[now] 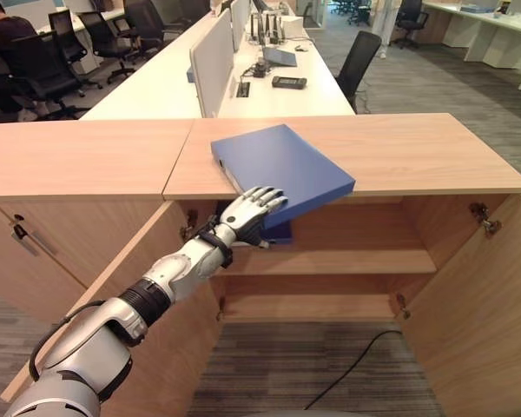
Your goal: Put the empty folder in the office cabinet
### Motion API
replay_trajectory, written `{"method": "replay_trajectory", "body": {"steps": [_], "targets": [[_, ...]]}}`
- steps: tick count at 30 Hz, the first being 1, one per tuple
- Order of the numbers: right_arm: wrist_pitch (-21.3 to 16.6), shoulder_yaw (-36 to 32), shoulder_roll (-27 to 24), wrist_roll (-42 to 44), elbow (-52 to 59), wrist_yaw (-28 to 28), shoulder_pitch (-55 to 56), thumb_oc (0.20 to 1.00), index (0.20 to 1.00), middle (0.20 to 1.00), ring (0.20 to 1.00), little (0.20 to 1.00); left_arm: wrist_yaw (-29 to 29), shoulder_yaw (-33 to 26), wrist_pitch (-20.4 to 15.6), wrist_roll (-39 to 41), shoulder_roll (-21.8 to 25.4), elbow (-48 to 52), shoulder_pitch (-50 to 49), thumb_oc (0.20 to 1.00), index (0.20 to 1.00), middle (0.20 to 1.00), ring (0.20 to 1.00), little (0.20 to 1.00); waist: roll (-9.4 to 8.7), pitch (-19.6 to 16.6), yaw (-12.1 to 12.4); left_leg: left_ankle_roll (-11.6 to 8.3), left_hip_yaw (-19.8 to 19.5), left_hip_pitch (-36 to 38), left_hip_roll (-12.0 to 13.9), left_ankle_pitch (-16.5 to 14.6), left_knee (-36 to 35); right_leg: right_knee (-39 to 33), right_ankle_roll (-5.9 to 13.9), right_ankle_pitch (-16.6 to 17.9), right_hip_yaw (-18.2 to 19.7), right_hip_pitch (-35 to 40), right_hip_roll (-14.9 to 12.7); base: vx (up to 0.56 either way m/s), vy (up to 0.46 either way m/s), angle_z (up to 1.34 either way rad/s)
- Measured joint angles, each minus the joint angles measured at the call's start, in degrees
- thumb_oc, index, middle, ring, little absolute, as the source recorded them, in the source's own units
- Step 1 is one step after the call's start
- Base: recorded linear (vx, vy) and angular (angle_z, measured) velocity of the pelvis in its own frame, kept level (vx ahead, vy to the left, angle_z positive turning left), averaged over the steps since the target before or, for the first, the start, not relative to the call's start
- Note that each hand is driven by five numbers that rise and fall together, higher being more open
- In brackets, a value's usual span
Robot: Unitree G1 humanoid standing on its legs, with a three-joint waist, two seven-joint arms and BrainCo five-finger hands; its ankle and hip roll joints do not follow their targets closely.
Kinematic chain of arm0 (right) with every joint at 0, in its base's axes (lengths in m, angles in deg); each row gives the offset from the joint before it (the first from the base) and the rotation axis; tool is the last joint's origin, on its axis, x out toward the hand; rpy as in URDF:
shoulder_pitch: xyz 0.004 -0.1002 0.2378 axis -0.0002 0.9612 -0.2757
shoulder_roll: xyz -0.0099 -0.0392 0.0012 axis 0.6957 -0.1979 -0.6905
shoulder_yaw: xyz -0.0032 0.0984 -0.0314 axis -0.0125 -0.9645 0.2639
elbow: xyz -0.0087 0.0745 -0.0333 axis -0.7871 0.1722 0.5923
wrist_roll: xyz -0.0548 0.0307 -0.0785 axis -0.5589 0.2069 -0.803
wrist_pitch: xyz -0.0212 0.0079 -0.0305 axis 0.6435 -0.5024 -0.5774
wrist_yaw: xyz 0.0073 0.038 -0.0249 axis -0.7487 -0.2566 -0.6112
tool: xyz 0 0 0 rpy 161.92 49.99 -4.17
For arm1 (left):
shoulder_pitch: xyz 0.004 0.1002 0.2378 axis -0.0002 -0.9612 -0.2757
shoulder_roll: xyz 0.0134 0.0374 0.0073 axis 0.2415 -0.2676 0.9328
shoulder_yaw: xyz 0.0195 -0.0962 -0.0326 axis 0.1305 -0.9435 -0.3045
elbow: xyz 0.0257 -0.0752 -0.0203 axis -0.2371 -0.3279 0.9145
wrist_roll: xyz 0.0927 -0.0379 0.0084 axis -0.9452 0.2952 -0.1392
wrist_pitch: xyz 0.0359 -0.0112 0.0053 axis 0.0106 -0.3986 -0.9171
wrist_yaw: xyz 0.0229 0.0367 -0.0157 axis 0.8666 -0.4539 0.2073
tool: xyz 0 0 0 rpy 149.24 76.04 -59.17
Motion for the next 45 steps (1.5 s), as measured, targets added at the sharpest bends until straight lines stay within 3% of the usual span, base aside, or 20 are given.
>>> {"method": "replay_trajectory", "body": {"steps": [27, 45], "targets": [[-0.10, 0.01, -0.24, 0.02, 0.06, -0.06, -2.52, 1.000, 1.000, 1.000, 1.000, 1.000, -3.14, 1.61, 2.79, -7.60, -0.24, -3.08, 2.61, 1.000, 1.000, 1.000, 1.000, 1.000, -0.35, -0.01, 0.05, 0.26, 1.14, -0.16, -0.04, -0.23, 0.00, 0.30, 0.04, 0.25, 0.90, -0.52, -0.05, 0.00, 0.000, -0.02], [-0.23, 0.05, -0.11, 0.01, 0.03, -0.72, -2.28, 1.000, 1.000, 1.000, 1.000, 1.000, -9.25, 1.60, 7.85, -10.52, -2.93, -11.44, 2.79, 1.000, 1.000, 1.000, 1.000, 1.000, -1.17, -0.98, -0.01, 0.24, 1.59, -0.08, -0.04, -0.35, 0.01, 0.32, 0.05, 0.26, 1.11, -0.55, -0.03, 0.00, 0.000, 0.00]]}}
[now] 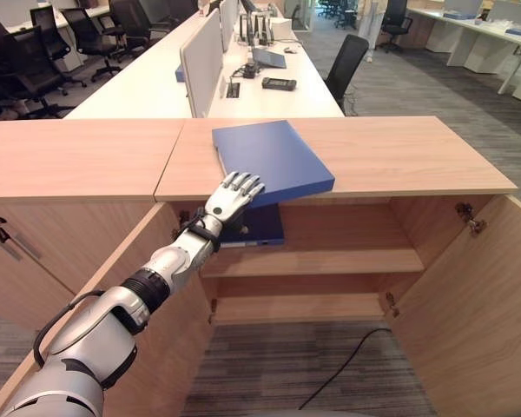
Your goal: Put the empty folder in the office cabinet
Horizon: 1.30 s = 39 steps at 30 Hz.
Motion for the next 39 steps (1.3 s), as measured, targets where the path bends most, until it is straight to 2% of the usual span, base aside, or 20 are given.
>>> {"method": "replay_trajectory", "body": {"steps": [12, 21, 26, 39], "targets": [[-0.09, 0.00, 0.00, 0.00, -0.01, -0.21, 0.08, 1.000, 1.000, 1.000, 1.000, 1.000, 0.11, 0.01, 0.73, 0.14, -0.52, -0.34, 0.00, 1.000, 1.000, 1.000, 1.000, 1.000, 0.05, -0.20, 0.00, 0.00, 0.09, 0.03, 0.00, -0.01, 0.00, 0.00, 0.00, 0.00, 0.06, 0.01, -0.01, 0.00, 0.000, 0.00], [-0.09, -0.02, 0.00, 0.00, -0.01, -1.18, 0.04, 1.000, 1.000, 1.000, 1.000, 1.000, 0.75, -0.03, 0.54, 0.79, -3.47, 0.99, 0.00, 1.000, 1.000, 1.000, 1.000, 1.000, 0.03, -0.18, 0.02, 0.11, 0.07, 0.03, 0.00, -0.09, 0.00, 0.00, 0.01, -0.01, 0.04, 0.01, -0.03, 0.00, 0.000, 0.00], [-0.08, -0.03, 0.00, 0.00, -0.01, -1.25, -0.02, 1.000, 1.000, 1.000, 1.000, 1.000, 1.52, -0.01, -0.11, 1.35, -5.06, 2.50, -0.01, 1.000, 1.000, 1.000, 1.000, 1.000, -0.02, 0.05, -0.05, 0.09, 0.08, 0.04, 0.00, -0.12, 0.00, -0.01, 0.01, -0.01, 0.05, 0.01, -0.04, 0.00, 0.000, 0.00], [-0.08, -0.04, -0.01, 0.00, 0.00, -1.29, -0.19, 1.000, 1.000, 1.000, 1.000, 1.000, 2.70, -0.02, -1.74, 3.28, -5.13, 4.82, -0.01, 1.000, 1.000, 1.000, 1.000, 1.000, -0.08, 1.02, -0.06, 0.10, 0.07, 0.08, 0.00, -0.13, 0.00, -0.04, 0.00, -0.02, 0.03, 0.07, -0.04, 0.00, 0.000, 0.00]]}}
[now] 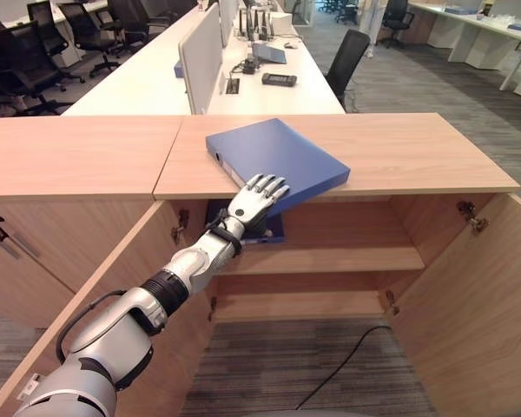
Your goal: Put the empty folder in the office cabinet
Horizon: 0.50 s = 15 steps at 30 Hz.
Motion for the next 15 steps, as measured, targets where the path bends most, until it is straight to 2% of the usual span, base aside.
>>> {"method": "replay_trajectory", "body": {"steps": [15], "targets": [[0.05, 0.00, -0.04, 0.00, 0.01, -0.15, -0.86, 1.000, 1.000, 1.000, 1.000, 1.000, 0.93, -0.18, -0.32, 3.31, -2.57, 5.32, 0.20, 1.000, 1.000, 1.000, 1.000, 1.000, 0.45, 0.89, -0.36, 0.00, -0.01, 0.09, 0.00, 0.00, 0.01, -0.20, 0.01, 0.00, 0.00, 0.05, -0.01, 0.00, 0.000, 0.00]]}}
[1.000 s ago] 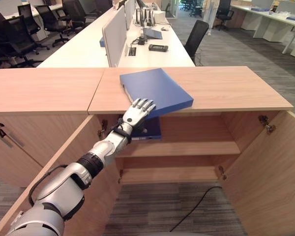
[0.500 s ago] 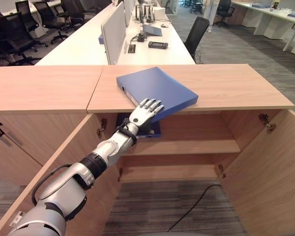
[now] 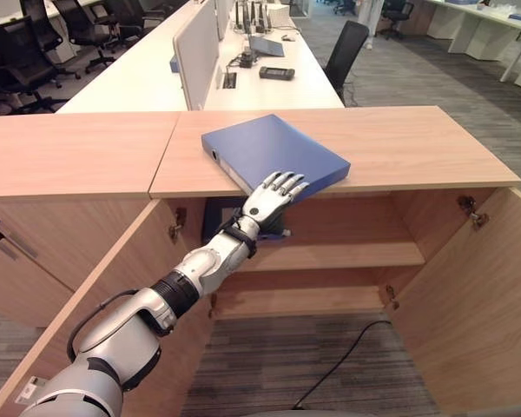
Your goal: Put the empty folder in the office cabinet
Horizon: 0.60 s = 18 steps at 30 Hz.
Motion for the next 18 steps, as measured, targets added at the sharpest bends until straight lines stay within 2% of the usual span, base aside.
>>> {"method": "replay_trajectory", "body": {"steps": [11, 13, 18], "targets": [[0.13, 0.00, 0.00, -0.01, 0.02, 0.03, -0.13, 1.000, 1.000, 1.000, 1.000, 1.000, -0.02, -0.89, -0.15, 1.53, 0.49, 4.43, 3.30, 1.000, 1.000, 1.000, 1.000, 1.000, 0.00, 0.02, 0.00, 0.00, -0.01, 0.06, 0.00, 0.00, 0.00, 0.06, 0.00, 0.01, -0.01, 0.08, 0.00, 0.00, 0.000, 0.00], [0.13, 0.00, -0.01, -0.01, 0.05, 0.03, -0.24, 1.000, 1.000, 1.000, 1.000, 1.000, -0.02, -2.42, -0.14, 1.73, 0.56, 5.94, 3.30, 1.000, 1.000, 1.000, 1.000, 1.000, -0.01, 0.08, 0.03, 0.00, -0.02, 0.06, 0.00, 0.00, 0.00, 0.04, 0.00, 0.00, -0.01, 0.09, 0.00, -0.04, -0.021, 0.00], [0.10, -0.03, -0.05, -0.01, 0.02, 0.03, 0.00, 1.000, 1.000, 1.000, 1.000, 1.000, -0.43, -9.71, -1.25, 3.97, 2.44, 18.06, 3.26, 1.000, 1.000, 1.000, 1.000, 1.000, -0.18, 0.69, 0.34, -0.01, -0.10, 0.05, 0.01, -0.11, -0.02, 0.00, -0.01, -0.02, -0.09, 0.12, 0.00, 0.00, -0.004, 0.00]]}}
